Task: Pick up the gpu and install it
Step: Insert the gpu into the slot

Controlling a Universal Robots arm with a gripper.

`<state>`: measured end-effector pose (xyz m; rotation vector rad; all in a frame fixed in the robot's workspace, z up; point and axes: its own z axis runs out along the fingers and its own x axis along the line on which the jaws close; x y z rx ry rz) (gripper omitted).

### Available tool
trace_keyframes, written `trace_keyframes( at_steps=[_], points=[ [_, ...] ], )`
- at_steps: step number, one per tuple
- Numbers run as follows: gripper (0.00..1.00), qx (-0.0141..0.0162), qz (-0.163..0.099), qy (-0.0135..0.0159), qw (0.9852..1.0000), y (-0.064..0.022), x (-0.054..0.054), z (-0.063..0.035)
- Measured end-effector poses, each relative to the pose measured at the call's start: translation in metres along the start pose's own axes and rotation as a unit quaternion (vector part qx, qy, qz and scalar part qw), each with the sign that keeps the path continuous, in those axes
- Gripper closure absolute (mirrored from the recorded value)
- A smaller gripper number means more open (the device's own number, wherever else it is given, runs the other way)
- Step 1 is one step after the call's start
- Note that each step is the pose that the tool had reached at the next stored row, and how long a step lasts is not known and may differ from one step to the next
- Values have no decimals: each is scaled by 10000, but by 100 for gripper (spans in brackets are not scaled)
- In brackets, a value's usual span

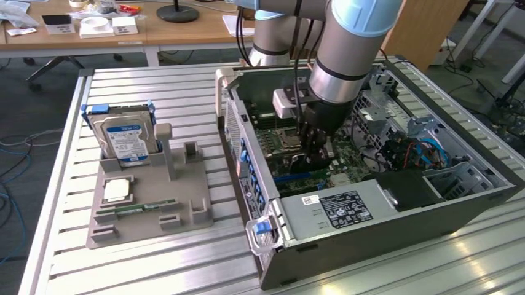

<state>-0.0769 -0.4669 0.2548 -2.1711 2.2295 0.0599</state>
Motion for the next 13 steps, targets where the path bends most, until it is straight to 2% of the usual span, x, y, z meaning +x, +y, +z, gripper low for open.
trace_keyframes(
  at_steps=[13],
  points=[
    [73,4,64,0,10000,35,1,6]
  ],
)
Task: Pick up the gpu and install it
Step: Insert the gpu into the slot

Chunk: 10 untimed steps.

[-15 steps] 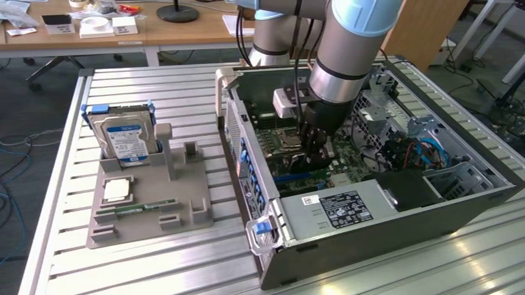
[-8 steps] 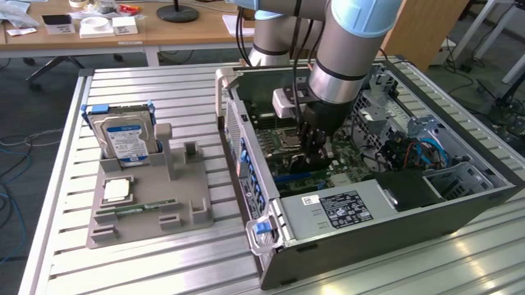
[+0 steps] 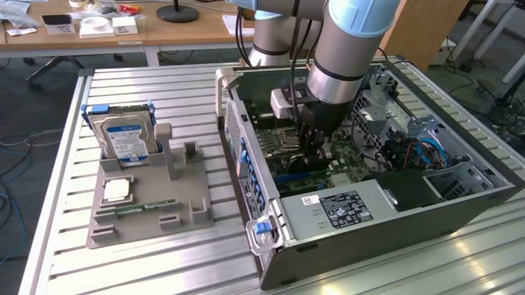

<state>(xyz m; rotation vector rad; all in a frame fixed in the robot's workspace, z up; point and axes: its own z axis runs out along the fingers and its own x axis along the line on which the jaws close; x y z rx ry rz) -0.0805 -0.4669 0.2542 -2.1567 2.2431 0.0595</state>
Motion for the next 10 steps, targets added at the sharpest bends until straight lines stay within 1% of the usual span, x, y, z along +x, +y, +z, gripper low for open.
trace_keyframes(
  at_steps=[10],
  points=[
    [73,2,32,-1,10000,3,4,16]
  ],
)
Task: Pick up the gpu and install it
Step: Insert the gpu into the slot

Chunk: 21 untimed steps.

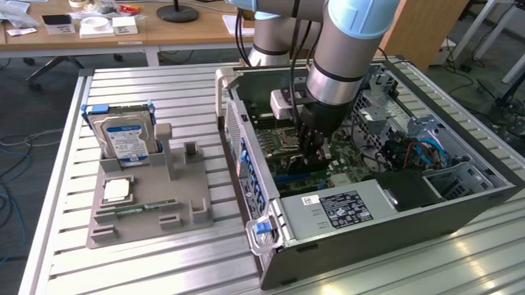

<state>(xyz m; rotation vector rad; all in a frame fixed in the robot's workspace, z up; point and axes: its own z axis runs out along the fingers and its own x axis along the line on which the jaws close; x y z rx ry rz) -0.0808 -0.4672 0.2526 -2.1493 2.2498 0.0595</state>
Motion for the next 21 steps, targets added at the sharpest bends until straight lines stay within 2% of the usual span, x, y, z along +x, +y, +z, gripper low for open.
trace_keyframes(
  at_steps=[21],
  points=[
    [73,0,0,0,10000,19,18,19]
  ],
)
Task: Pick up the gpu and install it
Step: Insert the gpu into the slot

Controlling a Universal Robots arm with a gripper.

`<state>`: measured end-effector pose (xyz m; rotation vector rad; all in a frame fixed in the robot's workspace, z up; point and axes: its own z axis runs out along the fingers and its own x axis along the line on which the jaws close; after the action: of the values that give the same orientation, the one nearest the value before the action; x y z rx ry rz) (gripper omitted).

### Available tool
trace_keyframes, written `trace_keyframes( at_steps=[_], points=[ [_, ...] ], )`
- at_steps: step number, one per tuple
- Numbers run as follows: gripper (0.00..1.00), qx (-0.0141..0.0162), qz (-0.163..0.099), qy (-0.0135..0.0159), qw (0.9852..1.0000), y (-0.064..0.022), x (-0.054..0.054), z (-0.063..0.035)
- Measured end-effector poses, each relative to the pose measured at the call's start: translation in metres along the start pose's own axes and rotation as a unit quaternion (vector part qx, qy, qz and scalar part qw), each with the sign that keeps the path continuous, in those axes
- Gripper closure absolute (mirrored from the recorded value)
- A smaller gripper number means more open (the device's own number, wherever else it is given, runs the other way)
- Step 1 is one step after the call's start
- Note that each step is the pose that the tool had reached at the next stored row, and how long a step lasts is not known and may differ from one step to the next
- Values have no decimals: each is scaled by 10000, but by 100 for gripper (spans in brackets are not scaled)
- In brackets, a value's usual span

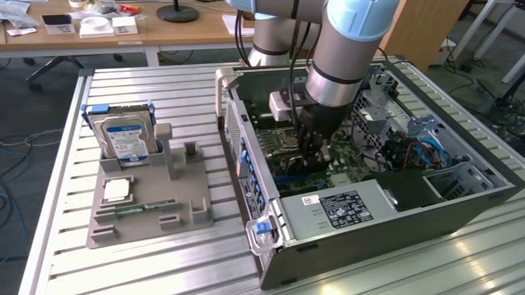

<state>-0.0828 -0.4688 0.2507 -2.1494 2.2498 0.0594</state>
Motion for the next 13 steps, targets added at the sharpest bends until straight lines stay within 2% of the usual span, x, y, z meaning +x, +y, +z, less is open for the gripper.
trace_keyframes(
  at_steps=[13],
  points=[
    [73,0,-1,-2,10000,3,0,26]
  ],
)
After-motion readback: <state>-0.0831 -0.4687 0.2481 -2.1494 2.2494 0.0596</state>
